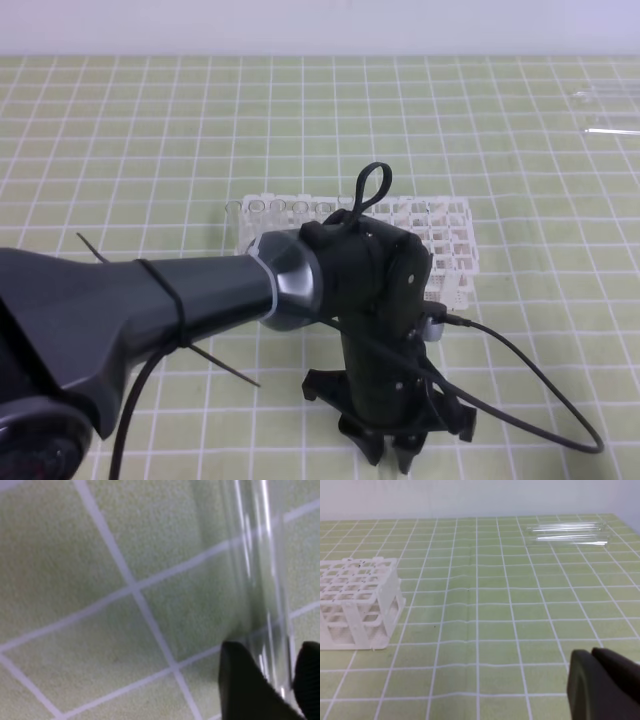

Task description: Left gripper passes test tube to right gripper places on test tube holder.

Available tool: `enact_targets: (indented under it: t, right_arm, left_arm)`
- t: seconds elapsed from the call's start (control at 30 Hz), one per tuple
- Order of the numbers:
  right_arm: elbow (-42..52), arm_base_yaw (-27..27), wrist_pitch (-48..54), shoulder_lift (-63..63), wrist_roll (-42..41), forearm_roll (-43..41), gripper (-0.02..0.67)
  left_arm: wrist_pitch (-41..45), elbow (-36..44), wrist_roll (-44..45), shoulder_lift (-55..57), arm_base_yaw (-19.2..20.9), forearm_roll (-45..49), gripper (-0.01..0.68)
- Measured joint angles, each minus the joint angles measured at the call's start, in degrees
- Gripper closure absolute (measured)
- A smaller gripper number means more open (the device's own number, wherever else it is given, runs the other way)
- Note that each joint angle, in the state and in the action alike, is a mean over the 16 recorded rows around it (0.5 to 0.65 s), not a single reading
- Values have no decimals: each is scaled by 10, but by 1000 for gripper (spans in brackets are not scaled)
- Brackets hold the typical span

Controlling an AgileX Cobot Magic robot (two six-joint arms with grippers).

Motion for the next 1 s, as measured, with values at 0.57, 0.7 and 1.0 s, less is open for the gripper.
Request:
enact_targets:
  t: [0.57, 0.7, 1.0]
  right_arm:
    - [0, 0, 0, 0, 0, 0, 666]
    - [0, 0, 0, 0, 0, 0, 666]
    - [0, 0, 0, 0, 0, 0, 666]
  left_arm:
    - [-6, -7, -1, -47, 0, 52, 553]
    - [-15, -9, -1, -85, -1, 77, 551]
    - [-74, 31, -1, -202, -7, 186, 553]
